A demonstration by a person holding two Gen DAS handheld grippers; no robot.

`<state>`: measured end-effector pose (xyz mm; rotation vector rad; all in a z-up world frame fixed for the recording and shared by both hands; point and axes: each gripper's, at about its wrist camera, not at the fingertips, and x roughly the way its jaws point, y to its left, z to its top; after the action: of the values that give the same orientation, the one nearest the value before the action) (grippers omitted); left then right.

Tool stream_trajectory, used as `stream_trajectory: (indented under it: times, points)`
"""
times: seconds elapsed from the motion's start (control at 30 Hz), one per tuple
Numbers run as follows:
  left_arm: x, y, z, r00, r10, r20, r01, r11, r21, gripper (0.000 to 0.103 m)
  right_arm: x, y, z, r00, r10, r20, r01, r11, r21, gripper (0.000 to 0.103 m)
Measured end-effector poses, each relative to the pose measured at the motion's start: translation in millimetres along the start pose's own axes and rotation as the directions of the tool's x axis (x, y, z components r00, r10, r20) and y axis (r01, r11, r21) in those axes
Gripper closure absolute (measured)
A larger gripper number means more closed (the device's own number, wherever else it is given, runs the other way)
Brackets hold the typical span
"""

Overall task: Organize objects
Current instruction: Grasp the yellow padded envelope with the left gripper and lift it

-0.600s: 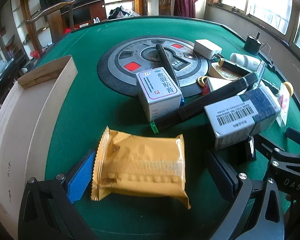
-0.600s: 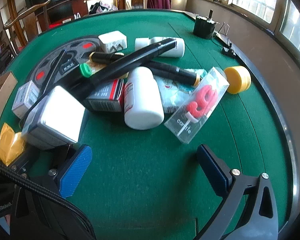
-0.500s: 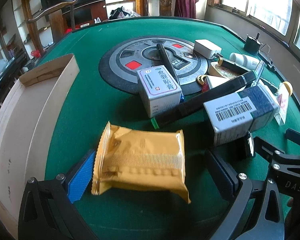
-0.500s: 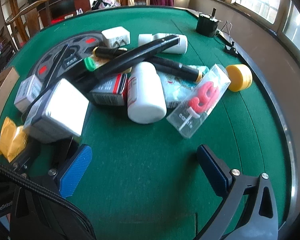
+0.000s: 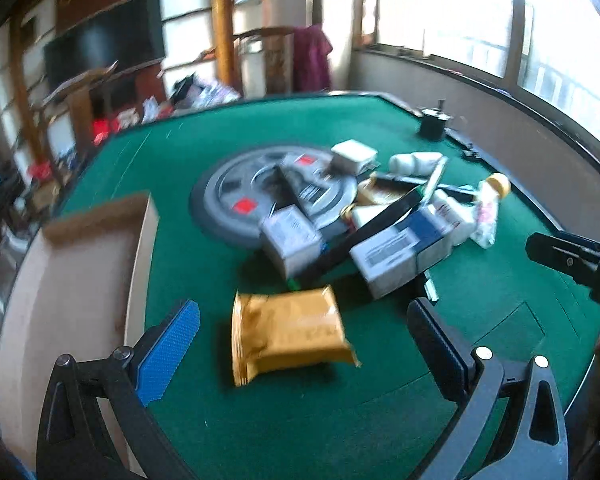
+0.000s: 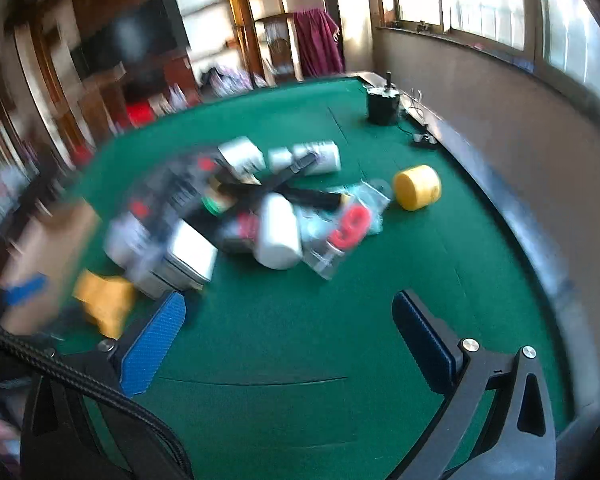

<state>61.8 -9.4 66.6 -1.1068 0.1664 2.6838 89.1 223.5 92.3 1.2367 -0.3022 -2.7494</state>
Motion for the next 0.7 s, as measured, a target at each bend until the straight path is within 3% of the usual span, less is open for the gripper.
stream_trajectory:
  times: [0.17, 0.37, 0.5, 0.6, 0.7]
  points:
    - [13, -7, 7, 0.998, 0.050, -0.041, -0.046, 0.994, 0.094, 0.002, 0, 2, -4, 0.994, -0.099, 0.039, 0.101, 0.993, -0.053, 0.000]
    - [30, 4, -7, 0.992, 0.081, -0.098, -0.074, 0.995, 0.071, 0.002, 1, 6, -7, 0.997, -0.071, 0.027, 0.074, 0.991, -0.113, 0.000]
    - [44, 10, -14, 0.985, 0.044, -0.165, -0.043, 0.999, 0.007, 0.003, 2, 12, -7, 0.999, -0.039, 0.024, 0.042, 0.989, -0.139, 0.000]
    - [57, 1, -19, 0.980, 0.031, -0.199, -0.027, 0.999, 0.021, 0.007, 1, 17, -8, 0.999, -0.027, 0.026, 0.031, 0.989, -0.148, 0.000]
    - [63, -8, -21, 0.981, 0.046, -0.191, -0.042, 0.999, 0.023, 0.010, -1, 21, -8, 1.000, -0.018, 0.026, 0.022, 0.987, -0.159, 0.000]
